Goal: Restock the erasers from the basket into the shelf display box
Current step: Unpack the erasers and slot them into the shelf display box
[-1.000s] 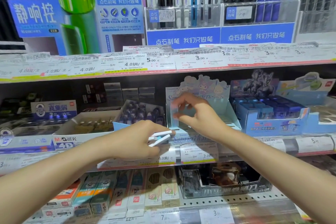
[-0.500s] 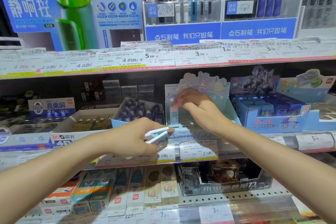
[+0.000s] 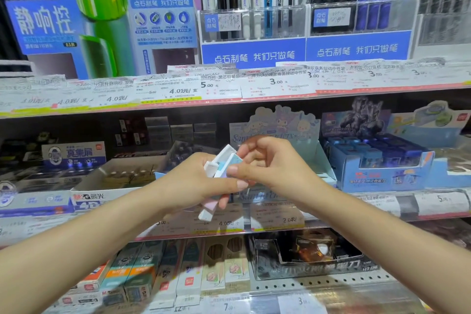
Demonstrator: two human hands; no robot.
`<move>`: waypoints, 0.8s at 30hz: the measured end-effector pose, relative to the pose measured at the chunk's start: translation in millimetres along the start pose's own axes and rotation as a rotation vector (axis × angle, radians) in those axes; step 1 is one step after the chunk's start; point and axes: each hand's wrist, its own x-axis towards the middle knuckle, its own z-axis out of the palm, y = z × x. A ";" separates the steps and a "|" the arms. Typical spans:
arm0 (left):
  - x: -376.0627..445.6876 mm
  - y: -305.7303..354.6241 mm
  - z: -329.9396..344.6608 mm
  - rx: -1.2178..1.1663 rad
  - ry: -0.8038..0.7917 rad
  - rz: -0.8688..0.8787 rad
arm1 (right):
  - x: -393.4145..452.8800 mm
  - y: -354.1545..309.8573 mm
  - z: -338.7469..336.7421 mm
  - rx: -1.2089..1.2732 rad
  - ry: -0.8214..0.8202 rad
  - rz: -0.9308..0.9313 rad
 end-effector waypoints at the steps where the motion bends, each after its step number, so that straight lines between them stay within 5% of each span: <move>1: 0.3 0.9 1.4 -0.011 -0.004 0.003 | 0.4 -0.4 -0.5 0.022 0.002 0.014; 7: -1.7 0.4 4.1 -0.105 0.031 -0.083 | 3.7 -1.5 -8.8 0.119 0.002 0.058; 14: -5.1 -3.8 -6.1 -0.111 0.262 -0.032 | 3.2 3.2 -19.1 0.259 0.076 0.119; 19: -4.9 -0.1 -11.4 -0.014 0.177 -0.031 | 7.0 -5.6 -23.9 -0.124 0.011 0.019; 24: 0.1 3.1 -11.4 0.028 0.143 -0.027 | 12.6 -22.0 -21.9 -0.310 -0.243 -0.055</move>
